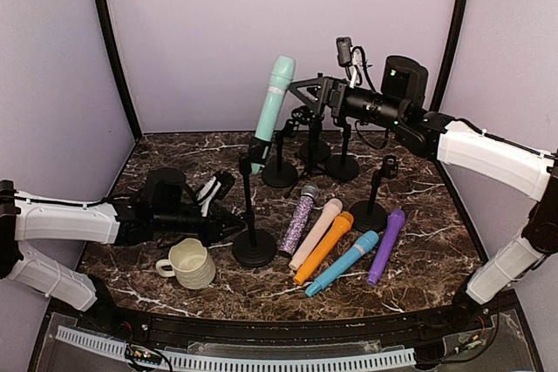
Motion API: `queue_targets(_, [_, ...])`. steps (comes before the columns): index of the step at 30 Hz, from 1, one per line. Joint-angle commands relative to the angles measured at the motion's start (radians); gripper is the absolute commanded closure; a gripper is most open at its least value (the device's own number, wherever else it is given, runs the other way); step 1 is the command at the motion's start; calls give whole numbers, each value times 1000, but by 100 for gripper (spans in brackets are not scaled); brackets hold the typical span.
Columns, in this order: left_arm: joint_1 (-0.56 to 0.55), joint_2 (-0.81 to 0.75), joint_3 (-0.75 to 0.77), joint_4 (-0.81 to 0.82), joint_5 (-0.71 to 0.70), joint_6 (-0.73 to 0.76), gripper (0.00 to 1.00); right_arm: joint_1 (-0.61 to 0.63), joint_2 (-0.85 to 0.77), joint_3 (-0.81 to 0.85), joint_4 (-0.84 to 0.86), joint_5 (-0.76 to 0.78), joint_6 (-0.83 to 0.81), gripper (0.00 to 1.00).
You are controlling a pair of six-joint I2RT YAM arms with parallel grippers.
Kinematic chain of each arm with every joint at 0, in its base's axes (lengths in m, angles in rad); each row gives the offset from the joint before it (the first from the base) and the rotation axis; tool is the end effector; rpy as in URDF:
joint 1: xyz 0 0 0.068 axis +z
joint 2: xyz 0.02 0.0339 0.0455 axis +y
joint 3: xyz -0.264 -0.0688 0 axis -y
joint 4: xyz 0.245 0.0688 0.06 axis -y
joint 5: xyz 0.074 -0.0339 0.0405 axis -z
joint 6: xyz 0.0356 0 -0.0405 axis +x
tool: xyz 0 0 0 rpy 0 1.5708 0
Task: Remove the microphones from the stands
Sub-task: Unscrew the knob on the microphone stand.
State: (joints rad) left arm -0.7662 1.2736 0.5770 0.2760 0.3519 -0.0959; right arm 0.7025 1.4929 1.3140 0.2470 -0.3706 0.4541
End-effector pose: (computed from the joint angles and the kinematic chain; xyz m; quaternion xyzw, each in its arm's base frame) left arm 0.1840 -0.1941 0.2109 0.3617 0.7489 -0.3572 0.4252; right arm 0.2650 0.2413 0.3994 -0.2167 0.6491 0.4979 0.5327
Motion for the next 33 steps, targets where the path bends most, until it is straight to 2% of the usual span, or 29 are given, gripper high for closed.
queue_targets(1, [18,-30,-17,21,73,-67,75,0,-13,-7,48,-4,9,9])
queue_targets(5, [19,-35,7,10,74,-50,60,0,-11,-6,48,-6,10,9])
queue_targets(11, [19,-64,29,-25,65,-44,50,0,-11,-8,46,-2,10,9])
queue_targets(15, [21,-96,28,-47,46,-75,47,0,-12,-9,46,-2,10,9])
queue_targets(18, [24,-122,25,-54,28,-113,49,0,-10,-7,48,-3,10,9])
queue_targets(21, [28,-124,32,-69,17,-140,56,0,-7,-4,51,-7,11,9])
queue_targets(33, [34,-75,64,-114,23,-197,70,0,-11,-9,51,-4,14,9])
